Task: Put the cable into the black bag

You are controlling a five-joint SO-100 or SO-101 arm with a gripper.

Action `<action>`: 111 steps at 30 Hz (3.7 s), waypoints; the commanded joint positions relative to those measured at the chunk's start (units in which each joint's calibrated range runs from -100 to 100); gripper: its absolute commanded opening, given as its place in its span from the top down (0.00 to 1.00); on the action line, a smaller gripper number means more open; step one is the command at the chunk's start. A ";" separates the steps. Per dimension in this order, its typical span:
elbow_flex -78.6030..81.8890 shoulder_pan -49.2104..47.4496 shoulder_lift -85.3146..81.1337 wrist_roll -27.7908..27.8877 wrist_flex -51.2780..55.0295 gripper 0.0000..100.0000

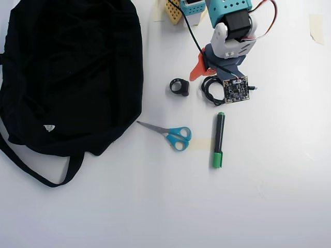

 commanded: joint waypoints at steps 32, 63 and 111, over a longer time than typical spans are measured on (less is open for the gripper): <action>4.89 -1.23 -1.53 6.76 -4.45 0.70; -1.67 -3.70 12.99 5.19 -12.72 0.70; -2.93 -3.18 21.62 5.40 -17.11 0.75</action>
